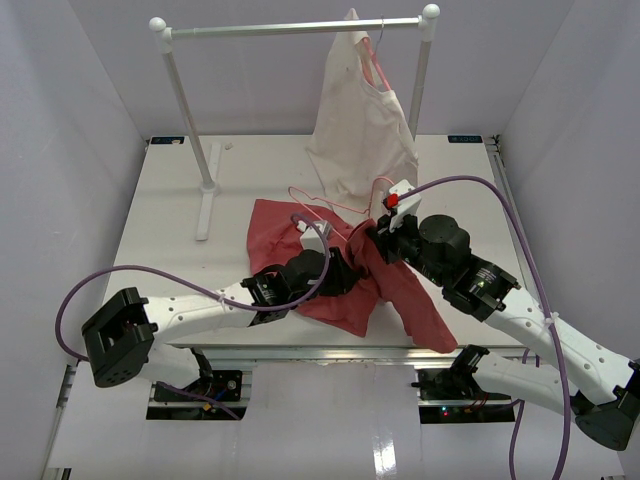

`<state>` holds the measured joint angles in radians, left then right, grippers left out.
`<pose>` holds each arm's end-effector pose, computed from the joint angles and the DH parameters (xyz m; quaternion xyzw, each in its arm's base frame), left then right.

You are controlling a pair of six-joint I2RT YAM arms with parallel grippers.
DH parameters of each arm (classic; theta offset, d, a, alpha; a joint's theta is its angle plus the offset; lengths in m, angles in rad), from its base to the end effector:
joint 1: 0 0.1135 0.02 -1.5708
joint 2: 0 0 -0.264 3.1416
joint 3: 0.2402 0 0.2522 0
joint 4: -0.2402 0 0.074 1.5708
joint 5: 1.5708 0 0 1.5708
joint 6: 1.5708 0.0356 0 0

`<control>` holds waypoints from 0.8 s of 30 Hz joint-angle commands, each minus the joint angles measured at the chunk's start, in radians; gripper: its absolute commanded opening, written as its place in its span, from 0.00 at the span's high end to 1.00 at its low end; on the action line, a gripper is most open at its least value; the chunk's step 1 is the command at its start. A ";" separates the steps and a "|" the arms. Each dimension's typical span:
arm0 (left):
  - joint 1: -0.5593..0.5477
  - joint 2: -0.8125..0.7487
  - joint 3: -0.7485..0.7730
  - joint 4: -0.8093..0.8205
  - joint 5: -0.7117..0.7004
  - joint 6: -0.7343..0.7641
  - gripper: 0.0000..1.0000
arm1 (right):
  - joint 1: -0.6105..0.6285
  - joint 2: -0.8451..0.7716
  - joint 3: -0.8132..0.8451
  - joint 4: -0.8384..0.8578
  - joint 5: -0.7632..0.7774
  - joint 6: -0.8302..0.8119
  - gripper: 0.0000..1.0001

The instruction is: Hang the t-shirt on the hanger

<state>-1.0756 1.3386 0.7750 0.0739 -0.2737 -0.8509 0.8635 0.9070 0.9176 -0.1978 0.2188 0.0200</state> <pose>0.1481 -0.2540 0.2393 0.0255 0.8519 -0.3518 0.3871 0.1414 0.1535 0.3638 -0.2498 0.7269 0.1951 0.6092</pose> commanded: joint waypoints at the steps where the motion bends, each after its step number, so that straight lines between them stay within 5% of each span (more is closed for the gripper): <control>1: -0.006 0.002 0.033 0.010 -0.021 -0.010 0.56 | 0.000 -0.016 -0.010 0.089 0.022 0.008 0.92; 11: -0.006 0.000 0.036 -0.028 -0.079 -0.011 0.70 | -0.001 -0.017 -0.012 0.089 0.016 0.008 0.92; 18: -0.006 0.012 0.058 -0.055 -0.094 -0.010 1.00 | -0.001 -0.016 -0.011 0.090 0.008 0.012 0.92; 24: -0.006 -0.048 0.035 -0.069 -0.146 0.018 1.00 | 0.000 -0.026 -0.017 0.083 0.013 0.007 0.92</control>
<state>-1.0767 1.3530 0.8014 0.0202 -0.3612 -0.8558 0.8635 0.9066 0.8982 -0.1818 0.2256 0.0213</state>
